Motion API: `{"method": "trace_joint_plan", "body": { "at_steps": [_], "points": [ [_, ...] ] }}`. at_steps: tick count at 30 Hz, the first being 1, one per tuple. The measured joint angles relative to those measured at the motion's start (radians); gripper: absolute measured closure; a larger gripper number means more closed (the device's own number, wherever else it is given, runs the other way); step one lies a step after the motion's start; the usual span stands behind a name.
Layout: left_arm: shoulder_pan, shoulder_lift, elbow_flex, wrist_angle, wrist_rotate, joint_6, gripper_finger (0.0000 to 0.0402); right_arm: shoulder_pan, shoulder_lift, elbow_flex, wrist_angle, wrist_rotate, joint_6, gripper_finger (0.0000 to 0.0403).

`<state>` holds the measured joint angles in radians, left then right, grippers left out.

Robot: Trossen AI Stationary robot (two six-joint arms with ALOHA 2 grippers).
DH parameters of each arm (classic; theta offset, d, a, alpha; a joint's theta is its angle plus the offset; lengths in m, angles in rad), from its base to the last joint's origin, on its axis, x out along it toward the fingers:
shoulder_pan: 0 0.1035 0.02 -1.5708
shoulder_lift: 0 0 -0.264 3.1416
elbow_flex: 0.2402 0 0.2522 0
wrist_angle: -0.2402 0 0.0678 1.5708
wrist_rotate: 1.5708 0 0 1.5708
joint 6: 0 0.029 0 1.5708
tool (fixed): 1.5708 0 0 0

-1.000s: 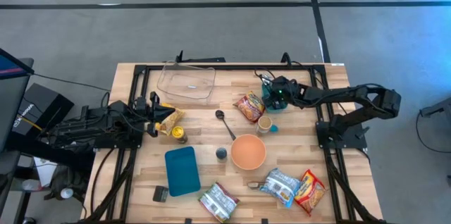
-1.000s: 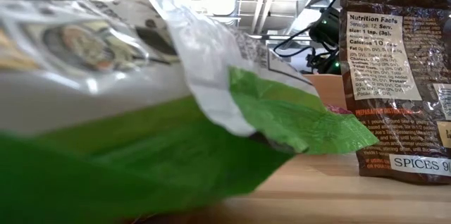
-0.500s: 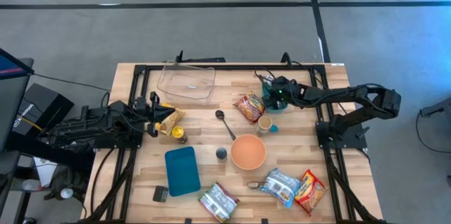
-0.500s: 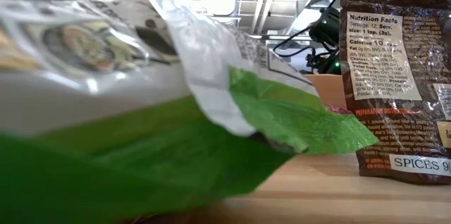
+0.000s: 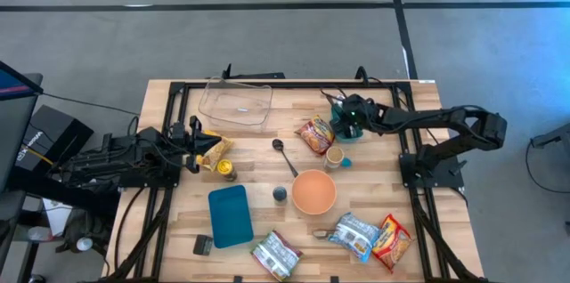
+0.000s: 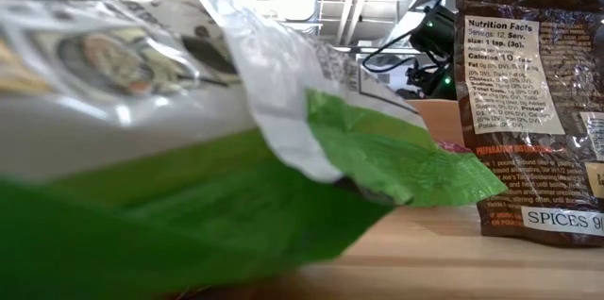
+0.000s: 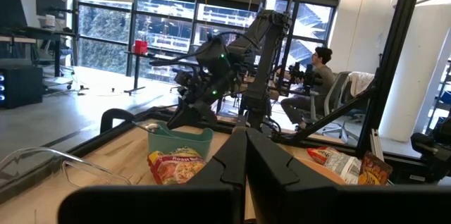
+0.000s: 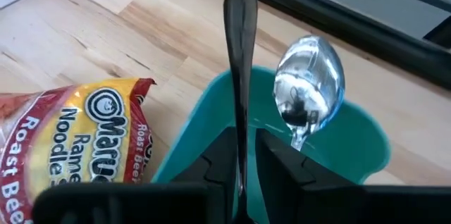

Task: Pick & Place Food Item
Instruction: Put the gold seasoning bottle into the blue bin

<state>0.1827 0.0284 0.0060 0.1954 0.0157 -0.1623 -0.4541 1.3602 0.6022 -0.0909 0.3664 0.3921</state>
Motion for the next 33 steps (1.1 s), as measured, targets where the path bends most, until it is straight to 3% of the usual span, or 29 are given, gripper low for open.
{"method": "trace_joint_plan", "body": {
  "at_steps": [20,33],
  "points": [
    [0.0,0.0,0.0,0.0,0.0,0.0,0.0401,0.0,-0.009,0.233,-0.381,0.001,-0.008,0.0361],
    [0.0,0.0,0.0,0.0,0.0,0.0,0.0401,0.034,-0.254,0.238,-0.497,0.02,0.019,0.0401]
  ]
}}
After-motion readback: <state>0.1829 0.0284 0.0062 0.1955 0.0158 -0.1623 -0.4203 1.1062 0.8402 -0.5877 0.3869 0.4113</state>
